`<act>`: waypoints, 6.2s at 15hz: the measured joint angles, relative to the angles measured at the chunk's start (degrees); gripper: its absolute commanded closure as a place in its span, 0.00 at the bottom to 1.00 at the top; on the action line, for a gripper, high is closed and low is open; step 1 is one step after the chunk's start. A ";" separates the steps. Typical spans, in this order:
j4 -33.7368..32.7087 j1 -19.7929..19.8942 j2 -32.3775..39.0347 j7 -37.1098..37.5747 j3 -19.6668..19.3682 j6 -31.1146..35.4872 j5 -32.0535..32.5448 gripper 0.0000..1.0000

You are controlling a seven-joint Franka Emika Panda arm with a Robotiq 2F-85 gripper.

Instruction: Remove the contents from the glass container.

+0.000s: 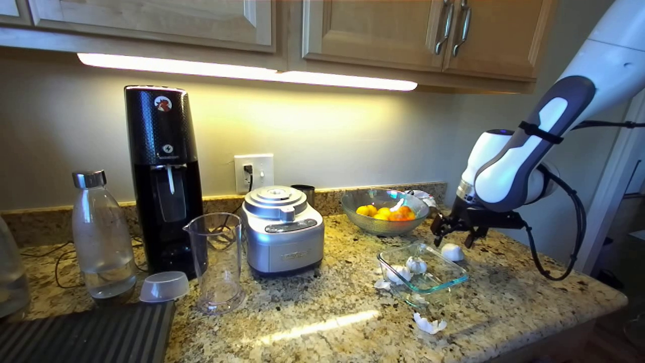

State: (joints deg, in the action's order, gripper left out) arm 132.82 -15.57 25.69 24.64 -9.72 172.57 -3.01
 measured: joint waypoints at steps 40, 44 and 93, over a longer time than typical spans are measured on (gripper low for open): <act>-4.73 2.89 -0.34 -33.61 18.05 -12.60 13.01 0.00; -5.05 2.50 0.16 -33.57 16.71 -12.25 16.37 0.02; 3.95 -1.59 -5.26 10.61 0.85 -14.91 24.68 0.31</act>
State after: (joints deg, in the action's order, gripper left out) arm 136.77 -17.16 20.42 35.25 -8.88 157.66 21.67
